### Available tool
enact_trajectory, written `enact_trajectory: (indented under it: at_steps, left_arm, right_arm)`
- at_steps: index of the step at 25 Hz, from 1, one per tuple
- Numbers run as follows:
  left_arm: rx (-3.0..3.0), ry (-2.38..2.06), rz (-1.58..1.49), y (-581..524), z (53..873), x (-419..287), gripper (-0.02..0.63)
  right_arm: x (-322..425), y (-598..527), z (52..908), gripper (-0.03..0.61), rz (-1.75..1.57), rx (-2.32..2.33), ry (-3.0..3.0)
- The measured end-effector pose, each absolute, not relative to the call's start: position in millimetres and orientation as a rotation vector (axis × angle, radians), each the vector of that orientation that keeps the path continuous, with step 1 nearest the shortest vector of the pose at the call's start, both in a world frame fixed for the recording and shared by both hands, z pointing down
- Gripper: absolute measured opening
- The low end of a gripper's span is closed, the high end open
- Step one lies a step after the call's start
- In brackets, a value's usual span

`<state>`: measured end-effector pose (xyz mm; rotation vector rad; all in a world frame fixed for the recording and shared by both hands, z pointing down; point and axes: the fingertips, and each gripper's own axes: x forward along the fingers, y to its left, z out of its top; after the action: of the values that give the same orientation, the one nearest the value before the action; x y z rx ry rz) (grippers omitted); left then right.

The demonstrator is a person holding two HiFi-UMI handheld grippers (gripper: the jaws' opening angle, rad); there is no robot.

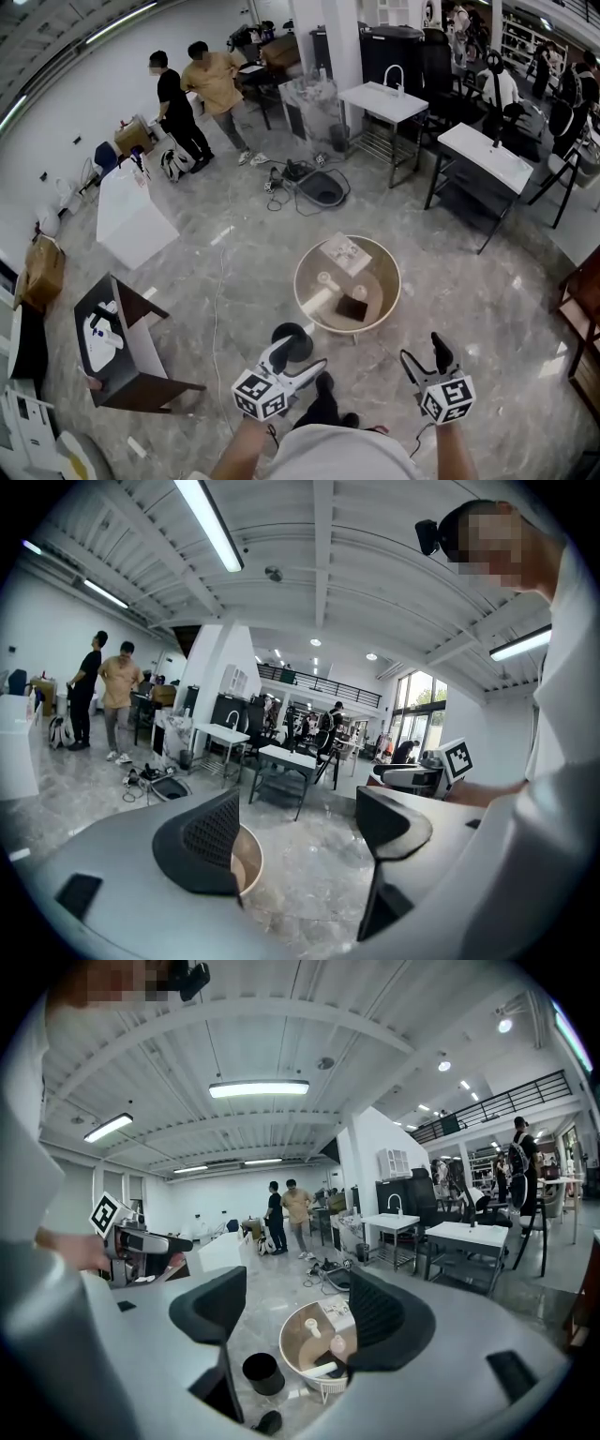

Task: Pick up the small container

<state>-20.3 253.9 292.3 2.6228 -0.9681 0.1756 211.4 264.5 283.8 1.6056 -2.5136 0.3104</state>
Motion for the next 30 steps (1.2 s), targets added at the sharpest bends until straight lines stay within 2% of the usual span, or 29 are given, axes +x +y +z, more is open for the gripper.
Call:
enact_trajectory:
  at_steps: [10, 21, 30]
  left_arm:
    - [2.606, -0.920, 0.166, 154, 306, -26, 0.390]
    - [2.625, -0.811, 0.224, 11, 326, -53, 0.390]
    - [2.627, -0.732, 0.229, -57, 335, -65, 0.390]
  right_arm:
    - [206, 174, 293, 0.354, 0.325, 1.604, -2.442]
    - [162, 47, 301, 0.351, 0.307, 1.599, -2.366]
    - [140, -12, 304, 0.350, 0.311, 1.607, -2.305]
